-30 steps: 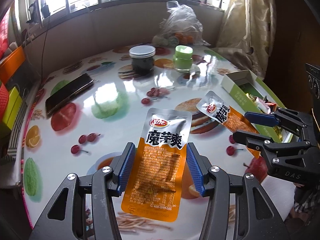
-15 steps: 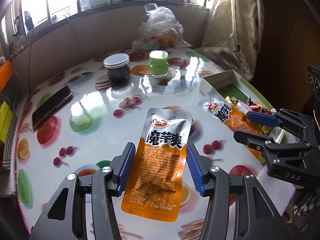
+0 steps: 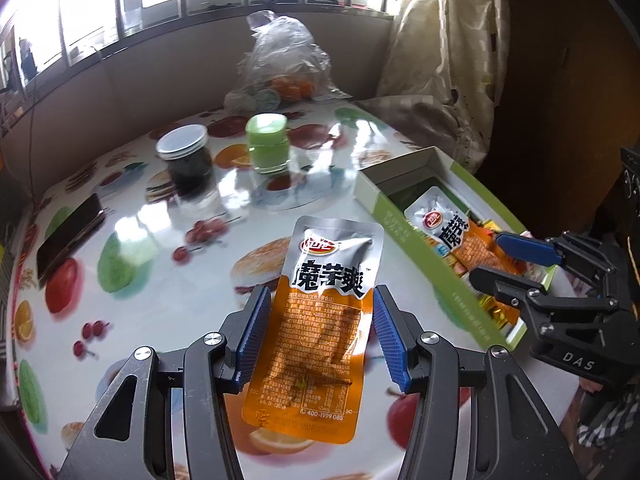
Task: Organize snacks
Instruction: 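Carry both held konjac packets over the green box, then lower both konjac packets into the green box and open both tools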
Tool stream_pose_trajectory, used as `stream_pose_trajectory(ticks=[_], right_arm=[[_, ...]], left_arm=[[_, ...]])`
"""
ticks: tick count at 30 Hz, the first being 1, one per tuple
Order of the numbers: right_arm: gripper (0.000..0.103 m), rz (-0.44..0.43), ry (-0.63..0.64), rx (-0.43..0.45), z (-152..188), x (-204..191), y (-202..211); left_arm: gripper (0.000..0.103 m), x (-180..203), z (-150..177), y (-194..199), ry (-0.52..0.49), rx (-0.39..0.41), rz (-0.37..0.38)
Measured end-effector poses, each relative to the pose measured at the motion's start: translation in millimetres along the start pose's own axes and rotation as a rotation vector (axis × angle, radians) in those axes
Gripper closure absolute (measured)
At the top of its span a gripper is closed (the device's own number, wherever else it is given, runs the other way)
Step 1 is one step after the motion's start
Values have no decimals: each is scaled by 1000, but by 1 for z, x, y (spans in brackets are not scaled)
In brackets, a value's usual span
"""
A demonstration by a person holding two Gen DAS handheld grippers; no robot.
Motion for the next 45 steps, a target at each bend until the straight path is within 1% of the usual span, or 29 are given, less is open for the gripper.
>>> stream_pose_trajectory(ticks=[10, 15, 22, 29, 31, 33, 36, 41, 45], right_arm=[[56, 80, -47, -28, 10, 39, -6], [56, 102, -63, -36, 14, 52, -10], [56, 127, -84, -44, 16, 65, -12], [56, 180, -107, -68, 23, 81, -18], [55, 176, -113, -68, 23, 83, -19], [55, 184, -111, -65, 23, 84, -19], [55, 216, -98, -59, 22, 86, -18], [54, 234, -85, -57, 22, 88, -20], [53, 246, -80, -55, 22, 91, -22]], left_arm=[[50, 36, -19, -24, -19, -5, 58], [50, 50, -26, -36, -20, -13, 92], [50, 58, -34, -48, -18, -23, 98], [50, 67, -41, -64, -13, -40, 109], [50, 70, -43, -70, -20, -45, 110], [50, 74, -43, -75, -30, -52, 101], [50, 79, -44, -84, -22, -68, 116], [50, 85, -48, -96, -27, -82, 116], [50, 86, -48, -107, -8, -101, 116]])
Point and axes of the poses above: each gripper's, at about its wrist camera, not at the fingertips, and y roughly against the way its jaws point, x to its right, z to its underside, the point moved 9 cm from there along -y, roughly the way its jaws point, and after that the axes turned 11 degrees about z, right-handed, at the moved point
